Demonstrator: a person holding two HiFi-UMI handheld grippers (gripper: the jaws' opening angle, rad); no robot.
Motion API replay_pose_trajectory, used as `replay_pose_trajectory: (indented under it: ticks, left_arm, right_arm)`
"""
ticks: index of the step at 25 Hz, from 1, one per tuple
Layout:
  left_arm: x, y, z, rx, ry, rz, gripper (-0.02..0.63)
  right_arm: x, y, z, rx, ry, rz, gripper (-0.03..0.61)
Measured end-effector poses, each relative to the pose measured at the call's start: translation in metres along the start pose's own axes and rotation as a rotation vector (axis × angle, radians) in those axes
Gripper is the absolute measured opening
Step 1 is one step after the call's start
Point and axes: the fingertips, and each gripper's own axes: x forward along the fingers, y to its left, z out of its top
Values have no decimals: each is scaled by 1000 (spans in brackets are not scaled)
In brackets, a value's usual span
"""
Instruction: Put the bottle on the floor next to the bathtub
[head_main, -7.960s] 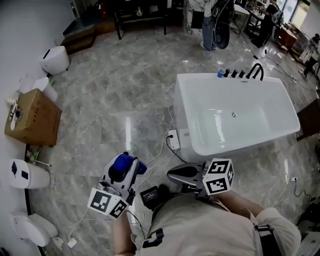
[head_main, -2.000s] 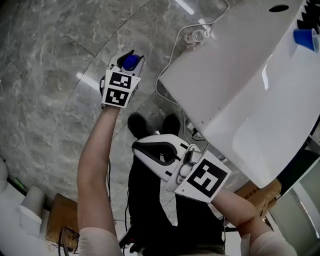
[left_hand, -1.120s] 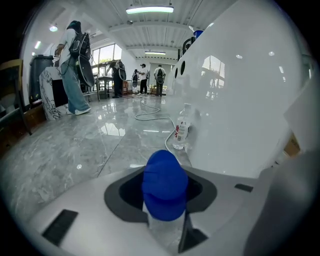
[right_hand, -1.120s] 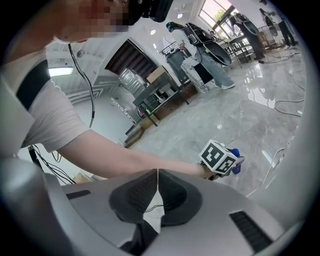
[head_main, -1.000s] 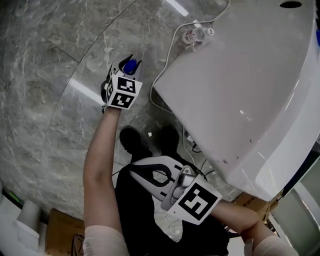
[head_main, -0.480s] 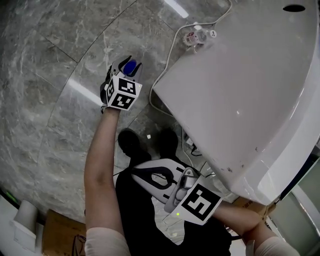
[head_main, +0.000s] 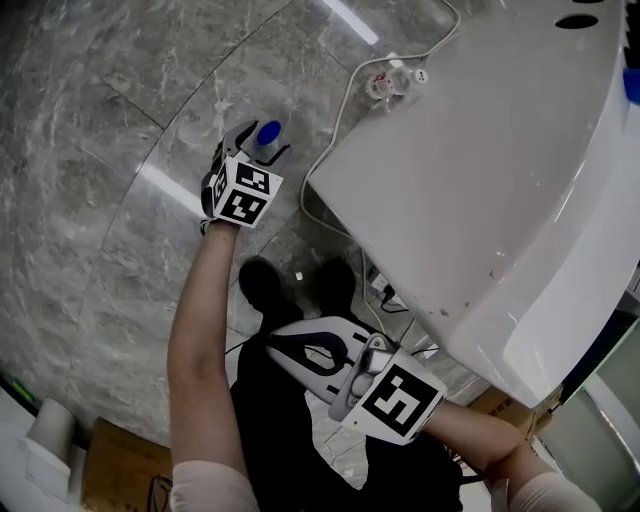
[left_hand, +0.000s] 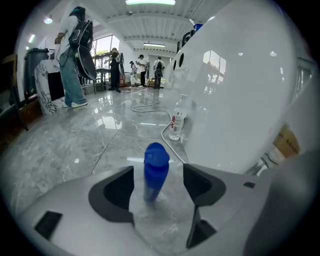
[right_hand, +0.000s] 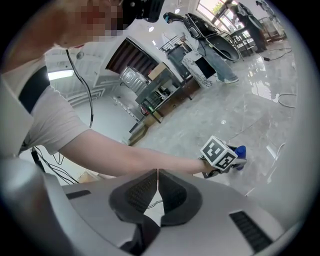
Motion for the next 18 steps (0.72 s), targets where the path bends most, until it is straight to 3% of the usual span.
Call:
replay_pose_trajectory:
  ticks: [7,12,18]
  left_arm:
    - [-81,-2,16,23,12,18,339]
    - [-161,1,48,36,27,-5,339]
    - [-255,-4,110,169,-47,-11,337]
  right_arm:
    - [-23,42,25,21,-24,27,29]
    - [-50,93,53,-40,-34,72,29]
    - [-89,138,81,1,-71,83,28]
